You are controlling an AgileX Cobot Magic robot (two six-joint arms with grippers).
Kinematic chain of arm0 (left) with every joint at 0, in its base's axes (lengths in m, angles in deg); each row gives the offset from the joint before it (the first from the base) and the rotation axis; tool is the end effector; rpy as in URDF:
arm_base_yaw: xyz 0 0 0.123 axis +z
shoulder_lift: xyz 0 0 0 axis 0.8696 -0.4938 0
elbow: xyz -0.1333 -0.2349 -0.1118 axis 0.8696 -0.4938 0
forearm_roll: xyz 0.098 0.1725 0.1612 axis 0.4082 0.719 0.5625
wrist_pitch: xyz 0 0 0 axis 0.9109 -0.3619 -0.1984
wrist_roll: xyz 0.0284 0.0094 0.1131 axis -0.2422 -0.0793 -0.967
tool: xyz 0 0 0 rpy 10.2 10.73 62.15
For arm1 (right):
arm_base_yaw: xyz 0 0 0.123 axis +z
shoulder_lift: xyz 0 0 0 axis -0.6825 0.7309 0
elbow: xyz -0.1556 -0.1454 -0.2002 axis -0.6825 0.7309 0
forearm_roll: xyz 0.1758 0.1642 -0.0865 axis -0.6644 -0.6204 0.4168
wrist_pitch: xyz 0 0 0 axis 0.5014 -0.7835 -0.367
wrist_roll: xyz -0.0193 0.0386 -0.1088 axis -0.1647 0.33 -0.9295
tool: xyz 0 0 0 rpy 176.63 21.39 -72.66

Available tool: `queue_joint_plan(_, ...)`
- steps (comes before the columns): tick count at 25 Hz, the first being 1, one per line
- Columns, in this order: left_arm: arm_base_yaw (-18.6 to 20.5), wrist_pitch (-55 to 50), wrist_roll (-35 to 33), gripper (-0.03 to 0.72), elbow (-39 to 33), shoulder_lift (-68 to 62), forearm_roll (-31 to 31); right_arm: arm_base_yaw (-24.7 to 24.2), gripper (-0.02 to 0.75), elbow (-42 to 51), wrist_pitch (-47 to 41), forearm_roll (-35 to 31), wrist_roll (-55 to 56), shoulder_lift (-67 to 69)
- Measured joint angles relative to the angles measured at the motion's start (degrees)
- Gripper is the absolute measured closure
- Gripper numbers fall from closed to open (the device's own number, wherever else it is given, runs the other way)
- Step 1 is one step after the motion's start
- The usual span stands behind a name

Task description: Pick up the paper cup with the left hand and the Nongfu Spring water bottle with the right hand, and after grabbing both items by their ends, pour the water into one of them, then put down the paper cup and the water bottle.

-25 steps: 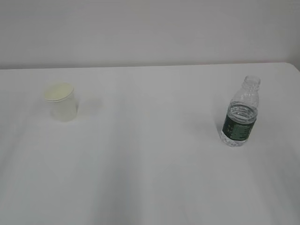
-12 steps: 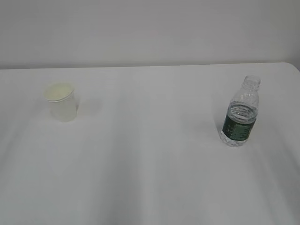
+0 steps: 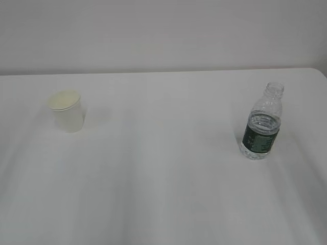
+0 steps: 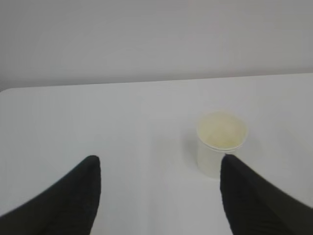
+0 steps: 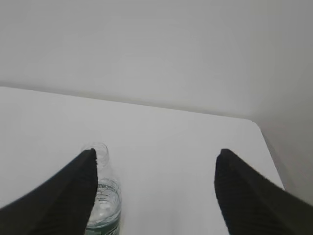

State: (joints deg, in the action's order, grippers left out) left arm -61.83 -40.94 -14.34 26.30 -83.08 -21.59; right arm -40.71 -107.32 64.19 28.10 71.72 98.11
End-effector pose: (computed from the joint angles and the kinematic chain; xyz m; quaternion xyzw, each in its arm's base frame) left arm 0.2112 -0.0041 0.2638 -0.0032 0.8087 -0.0102 0.5881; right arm 0.1973 0.0084 0.2901 -0.0737 0.7757 -0.0314 0.6260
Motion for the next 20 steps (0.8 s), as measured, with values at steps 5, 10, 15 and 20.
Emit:
queue_joint_plan(5,-4.9,7.53,0.0,0.141,-2.97,-3.13,0.01,0.0,0.167,3.13,5.95,0.08,0.83,3.58)
queue_joint_plan(10,-9.0,12.59,0.0,0.141,-4.76,-8.09,-0.01,0.24,0.167,7.18,11.24,0.21,2.94,4.33)
queue_joint_plan(15,-9.24,14.31,0.0,0.141,-4.76,-11.15,-0.12,1.37,0.167,11.25,16.45,0.37,4.06,5.78)
queue_joint_plan(20,-11.86,18.23,0.0,0.141,-6.56,-11.48,-0.35,2.32,0.167,14.91,23.03,2.85,4.5,8.48)
